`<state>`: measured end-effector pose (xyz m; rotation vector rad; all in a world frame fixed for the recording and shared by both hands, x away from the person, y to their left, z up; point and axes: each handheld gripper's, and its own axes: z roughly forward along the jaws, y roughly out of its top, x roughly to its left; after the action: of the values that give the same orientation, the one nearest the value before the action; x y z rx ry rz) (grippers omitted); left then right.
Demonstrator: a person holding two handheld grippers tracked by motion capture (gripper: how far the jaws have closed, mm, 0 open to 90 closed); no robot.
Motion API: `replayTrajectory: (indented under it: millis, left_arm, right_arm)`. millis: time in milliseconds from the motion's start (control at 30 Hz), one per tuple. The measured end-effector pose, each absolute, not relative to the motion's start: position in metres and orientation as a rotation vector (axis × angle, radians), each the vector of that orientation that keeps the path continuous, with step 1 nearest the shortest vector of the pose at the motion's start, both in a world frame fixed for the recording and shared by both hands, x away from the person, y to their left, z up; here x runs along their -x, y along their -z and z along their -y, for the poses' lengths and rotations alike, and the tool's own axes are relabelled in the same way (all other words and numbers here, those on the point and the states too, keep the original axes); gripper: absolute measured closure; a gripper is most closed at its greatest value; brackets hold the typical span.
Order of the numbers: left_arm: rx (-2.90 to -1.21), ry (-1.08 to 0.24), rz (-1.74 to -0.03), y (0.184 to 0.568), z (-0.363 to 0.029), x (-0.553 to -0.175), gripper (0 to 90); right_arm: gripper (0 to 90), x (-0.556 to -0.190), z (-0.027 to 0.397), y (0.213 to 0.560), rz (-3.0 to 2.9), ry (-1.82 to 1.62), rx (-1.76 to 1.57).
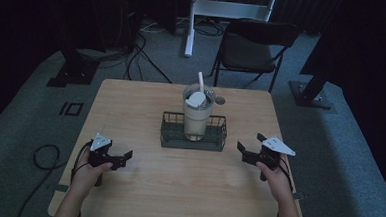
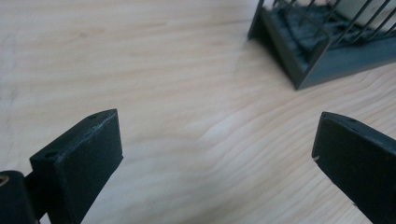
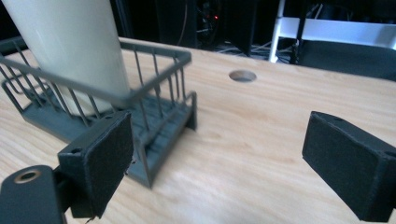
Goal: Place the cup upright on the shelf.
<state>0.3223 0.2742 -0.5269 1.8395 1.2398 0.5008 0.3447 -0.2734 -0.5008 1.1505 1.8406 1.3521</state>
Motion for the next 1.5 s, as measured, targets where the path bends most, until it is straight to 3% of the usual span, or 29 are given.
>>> replayTrajectory:
  millis: [867,1500]
  left_arm:
    - [-1.849,-0.526,-1.521,0.545,-0.321,-0.284,2.5]
    - [-1.901,-0.593,-1.547,0.546,-0.316,-0.274,2.6]
  right_arm:
    - [8.9,-0.302,0.312,0.539,-1.853,-1.114,-1.399]
    - [8.8,-0.284,0.316,0.548,-1.939,-1.004,-1.458]
